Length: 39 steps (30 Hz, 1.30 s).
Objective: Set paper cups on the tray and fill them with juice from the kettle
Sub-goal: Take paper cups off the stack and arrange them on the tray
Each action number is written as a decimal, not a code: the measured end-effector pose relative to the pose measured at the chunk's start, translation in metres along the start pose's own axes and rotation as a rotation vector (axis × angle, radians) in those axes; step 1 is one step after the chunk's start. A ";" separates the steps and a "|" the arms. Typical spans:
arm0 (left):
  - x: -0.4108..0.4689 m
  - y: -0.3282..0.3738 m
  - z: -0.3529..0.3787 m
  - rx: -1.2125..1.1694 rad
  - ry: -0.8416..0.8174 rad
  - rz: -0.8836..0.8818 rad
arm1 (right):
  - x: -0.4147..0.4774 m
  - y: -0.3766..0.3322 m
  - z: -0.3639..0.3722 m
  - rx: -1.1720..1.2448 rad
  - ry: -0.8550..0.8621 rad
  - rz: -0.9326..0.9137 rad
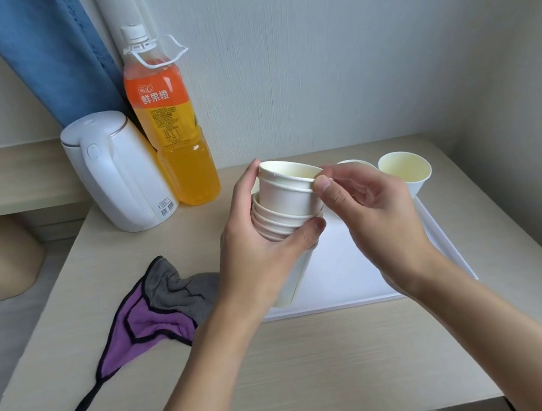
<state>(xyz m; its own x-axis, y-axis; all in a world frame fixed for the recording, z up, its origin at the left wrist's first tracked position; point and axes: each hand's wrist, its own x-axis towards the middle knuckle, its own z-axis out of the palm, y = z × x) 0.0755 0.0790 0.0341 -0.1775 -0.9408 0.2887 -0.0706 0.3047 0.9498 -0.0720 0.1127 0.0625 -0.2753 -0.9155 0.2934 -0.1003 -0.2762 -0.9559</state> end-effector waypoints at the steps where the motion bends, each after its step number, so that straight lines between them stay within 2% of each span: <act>1: 0.000 -0.001 0.001 0.003 0.001 -0.002 | -0.001 0.000 0.000 0.004 0.004 0.000; 8: -0.002 0.001 -0.003 0.040 -0.018 0.020 | 0.006 -0.005 -0.010 0.034 0.043 -0.044; 14: -0.004 0.002 -0.001 0.036 -0.027 0.024 | 0.003 -0.003 -0.007 -0.060 -0.015 0.006; 25: -0.001 0.002 -0.012 0.110 -0.013 0.030 | 0.002 -0.001 0.000 -0.008 -0.002 -0.012; 39: -0.008 0.007 -0.023 0.138 0.000 0.065 | 0.004 -0.005 0.002 0.097 -0.091 0.051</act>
<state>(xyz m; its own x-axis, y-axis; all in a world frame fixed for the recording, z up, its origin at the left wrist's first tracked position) 0.0994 0.0849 0.0410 -0.1862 -0.9185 0.3487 -0.1931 0.3822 0.9037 -0.0704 0.1103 0.0686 -0.1897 -0.9505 0.2462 0.0053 -0.2518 -0.9678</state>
